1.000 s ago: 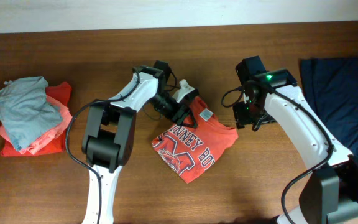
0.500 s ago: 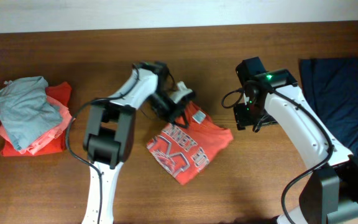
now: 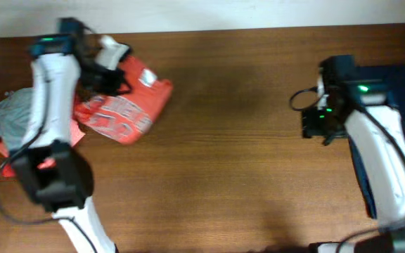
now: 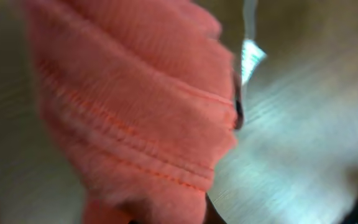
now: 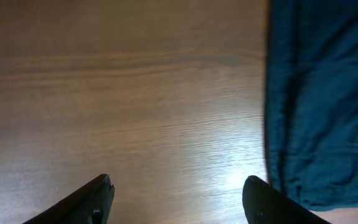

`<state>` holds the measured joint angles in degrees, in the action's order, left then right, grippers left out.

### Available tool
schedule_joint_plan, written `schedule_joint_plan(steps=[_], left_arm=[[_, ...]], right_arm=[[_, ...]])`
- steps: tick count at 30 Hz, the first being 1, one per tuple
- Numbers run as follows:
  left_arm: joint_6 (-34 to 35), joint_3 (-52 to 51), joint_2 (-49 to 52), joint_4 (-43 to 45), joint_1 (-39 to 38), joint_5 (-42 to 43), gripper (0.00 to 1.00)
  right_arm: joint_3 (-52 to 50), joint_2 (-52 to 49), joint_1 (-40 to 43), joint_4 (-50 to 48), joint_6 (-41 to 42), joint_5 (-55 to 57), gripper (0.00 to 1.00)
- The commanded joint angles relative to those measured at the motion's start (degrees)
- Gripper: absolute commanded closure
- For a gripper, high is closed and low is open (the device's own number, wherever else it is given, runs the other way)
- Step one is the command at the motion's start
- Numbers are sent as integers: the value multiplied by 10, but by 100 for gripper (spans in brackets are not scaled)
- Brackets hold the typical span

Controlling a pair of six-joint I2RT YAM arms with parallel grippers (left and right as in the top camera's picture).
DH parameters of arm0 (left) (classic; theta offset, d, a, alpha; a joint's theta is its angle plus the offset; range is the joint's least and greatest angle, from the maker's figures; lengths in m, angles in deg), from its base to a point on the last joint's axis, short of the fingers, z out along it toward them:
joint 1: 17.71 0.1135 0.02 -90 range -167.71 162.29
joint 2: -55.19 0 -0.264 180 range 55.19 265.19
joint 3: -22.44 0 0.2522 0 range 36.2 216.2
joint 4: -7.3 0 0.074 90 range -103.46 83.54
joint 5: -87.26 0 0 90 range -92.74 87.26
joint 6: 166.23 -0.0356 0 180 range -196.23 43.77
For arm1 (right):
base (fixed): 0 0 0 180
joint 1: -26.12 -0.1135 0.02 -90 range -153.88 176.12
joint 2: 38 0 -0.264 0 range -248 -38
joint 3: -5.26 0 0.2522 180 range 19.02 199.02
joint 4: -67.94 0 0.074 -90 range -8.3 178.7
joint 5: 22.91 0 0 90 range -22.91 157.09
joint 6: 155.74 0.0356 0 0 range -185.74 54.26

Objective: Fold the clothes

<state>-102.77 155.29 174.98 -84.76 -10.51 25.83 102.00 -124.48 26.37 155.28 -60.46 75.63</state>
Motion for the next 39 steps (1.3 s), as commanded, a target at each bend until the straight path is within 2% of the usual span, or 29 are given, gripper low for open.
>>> schedule_joint_plan(steps=[1, 18, 26, 36, 39], left_arm=[[19, 14, -48, -4, 43, -17, 99], [47, 10, -63, 14, 212, -36, 99], [53, -4, -63, 53, 265, -41, 99], [54, -75, -62, 132, 317, -44, 99], [75, -87, -62, 150, 333, -44, 99]], right_arm=[[12, 31, 23, 4, -10, -4, 28], [12, 37, 28, 20, -21, -5, 27], [12, 37, 28, 26, -21, -5, 27], [12, 37, 28, 32, -21, -7, 27], [12, 37, 28, 34, -21, -10, 27]])
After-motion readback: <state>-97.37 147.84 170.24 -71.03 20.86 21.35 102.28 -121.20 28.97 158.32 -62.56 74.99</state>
